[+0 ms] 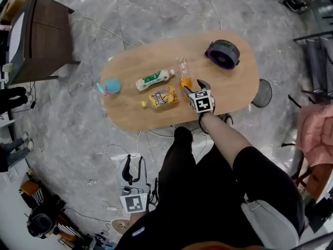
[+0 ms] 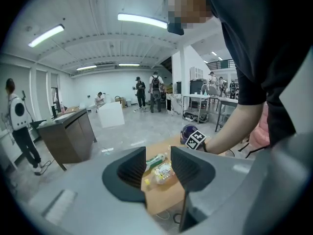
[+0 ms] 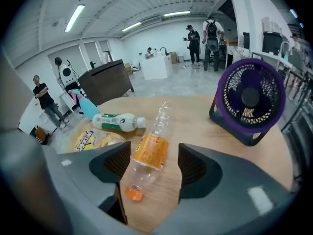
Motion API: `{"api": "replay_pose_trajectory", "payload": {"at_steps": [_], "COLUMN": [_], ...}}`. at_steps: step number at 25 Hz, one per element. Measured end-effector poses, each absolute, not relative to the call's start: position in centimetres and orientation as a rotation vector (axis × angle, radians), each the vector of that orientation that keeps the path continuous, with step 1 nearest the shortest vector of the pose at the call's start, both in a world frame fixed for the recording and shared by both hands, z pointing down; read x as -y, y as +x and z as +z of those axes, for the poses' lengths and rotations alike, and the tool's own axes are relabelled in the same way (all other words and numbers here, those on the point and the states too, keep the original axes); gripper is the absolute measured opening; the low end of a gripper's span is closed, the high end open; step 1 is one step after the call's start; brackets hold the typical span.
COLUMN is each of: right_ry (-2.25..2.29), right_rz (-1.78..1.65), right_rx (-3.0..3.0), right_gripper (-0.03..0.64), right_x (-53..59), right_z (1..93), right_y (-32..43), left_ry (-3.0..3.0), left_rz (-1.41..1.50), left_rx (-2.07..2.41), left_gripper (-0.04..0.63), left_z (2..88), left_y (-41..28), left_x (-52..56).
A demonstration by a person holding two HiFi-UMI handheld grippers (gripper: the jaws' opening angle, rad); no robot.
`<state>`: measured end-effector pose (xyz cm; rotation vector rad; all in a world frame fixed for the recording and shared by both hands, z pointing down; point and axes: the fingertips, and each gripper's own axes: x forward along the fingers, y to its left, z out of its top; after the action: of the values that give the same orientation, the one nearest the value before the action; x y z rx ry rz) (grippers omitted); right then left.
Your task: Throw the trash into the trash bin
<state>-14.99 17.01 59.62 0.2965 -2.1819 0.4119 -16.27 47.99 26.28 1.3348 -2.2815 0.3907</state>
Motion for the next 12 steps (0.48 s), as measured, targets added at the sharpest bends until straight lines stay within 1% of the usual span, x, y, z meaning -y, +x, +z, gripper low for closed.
{"api": "replay_pose_trajectory", "payload": {"at_steps": [7,12], "right_ry": [0.299,0.250], "right_rz": [0.425,0.410], "right_rx": [2.105,2.086], "right_gripper": [0.337,0.329], "right_x": [-17.6,-17.9], "right_z": [64.4,65.1], "right_y": [-16.7,-17.0], "left_ry": [1.301,1.307], "left_rz": [0.401,0.380], "left_rx": [2.216,2.200], "left_gripper": [0.161,0.160], "left_z": [29.8,30.7], "left_y": [-16.1,-16.2], "left_x": [-50.6,-50.4]}}
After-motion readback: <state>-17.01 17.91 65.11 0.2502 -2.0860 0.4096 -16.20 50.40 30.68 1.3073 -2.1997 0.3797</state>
